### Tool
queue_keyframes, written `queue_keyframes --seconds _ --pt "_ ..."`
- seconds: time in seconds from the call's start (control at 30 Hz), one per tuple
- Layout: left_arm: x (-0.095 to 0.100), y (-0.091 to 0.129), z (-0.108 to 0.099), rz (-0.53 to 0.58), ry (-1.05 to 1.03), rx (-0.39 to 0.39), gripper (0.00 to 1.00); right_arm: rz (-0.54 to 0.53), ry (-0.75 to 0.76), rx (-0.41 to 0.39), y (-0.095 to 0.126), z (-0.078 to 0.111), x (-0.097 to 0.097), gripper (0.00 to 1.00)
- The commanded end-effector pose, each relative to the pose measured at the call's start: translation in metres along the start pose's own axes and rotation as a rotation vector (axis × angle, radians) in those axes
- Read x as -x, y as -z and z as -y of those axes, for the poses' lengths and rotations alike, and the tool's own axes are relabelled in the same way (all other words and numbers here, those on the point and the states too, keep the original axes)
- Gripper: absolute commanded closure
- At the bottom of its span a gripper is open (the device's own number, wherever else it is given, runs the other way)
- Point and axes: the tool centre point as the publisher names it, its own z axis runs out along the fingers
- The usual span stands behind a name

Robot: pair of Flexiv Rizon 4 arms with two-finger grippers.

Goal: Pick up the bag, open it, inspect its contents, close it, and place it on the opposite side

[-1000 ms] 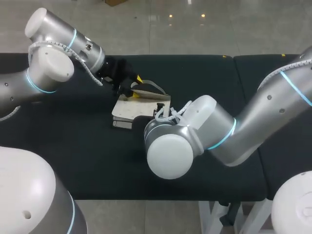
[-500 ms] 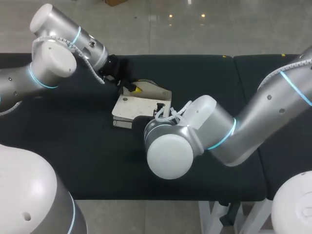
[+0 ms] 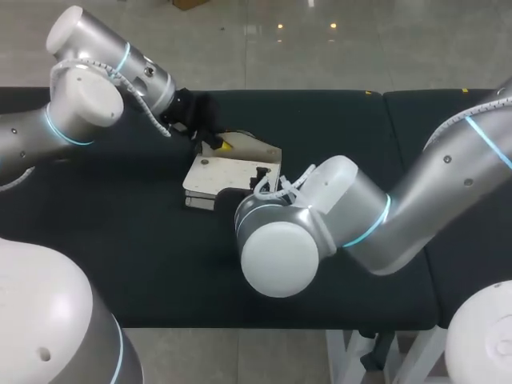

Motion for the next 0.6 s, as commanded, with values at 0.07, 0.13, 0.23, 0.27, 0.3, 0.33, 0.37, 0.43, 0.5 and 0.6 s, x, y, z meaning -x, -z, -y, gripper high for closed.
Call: queue_keyframes --seconds 0.07,0.13,0.23,0.27,0.3,0.33,0.37,0.43,0.5,0.6 --pt "-0.002 0.01 0.005 0.02 0.017 0.008 1.0 0.033 -0.003 0.037 0.026 0.008 0.006 0.0" --pt "-0.001 0.013 0.006 0.026 0.027 0.01 1.0 0.027 -0.002 0.028 0.032 0.007 0.009 0.0" --pt "-0.001 0.019 0.008 0.036 0.038 0.003 1.0 0.019 0.006 0.012 0.041 0.007 0.013 0.0" --pt "-0.001 0.021 0.008 0.037 0.039 0.002 1.0 0.017 0.006 0.009 0.044 0.007 0.015 0.0" --pt "-0.001 0.021 0.008 0.037 0.039 0.002 1.0 0.012 0.005 0.009 0.046 0.007 0.016 0.0" --pt "-0.001 0.021 0.008 0.037 0.039 0.002 1.0 0.006 0.005 0.007 0.049 0.007 0.019 0.0" --pt "-0.001 0.021 0.008 0.037 0.039 0.002 1.0 0.0 0.003 0.005 0.051 0.007 0.021 0.18" --pt "-0.001 0.021 0.008 0.037 0.039 0.002 1.0 -0.011 -0.001 0.006 0.055 0.007 0.026 0.64" --pt "-0.001 0.021 0.008 0.037 0.039 0.002 1.0 -0.019 -0.002 0.0 0.059 0.007 0.03 1.0" --pt "-0.001 0.021 0.008 0.037 0.039 0.002 1.0 -0.032 0.0 -0.003 0.065 0.007 0.036 1.0"
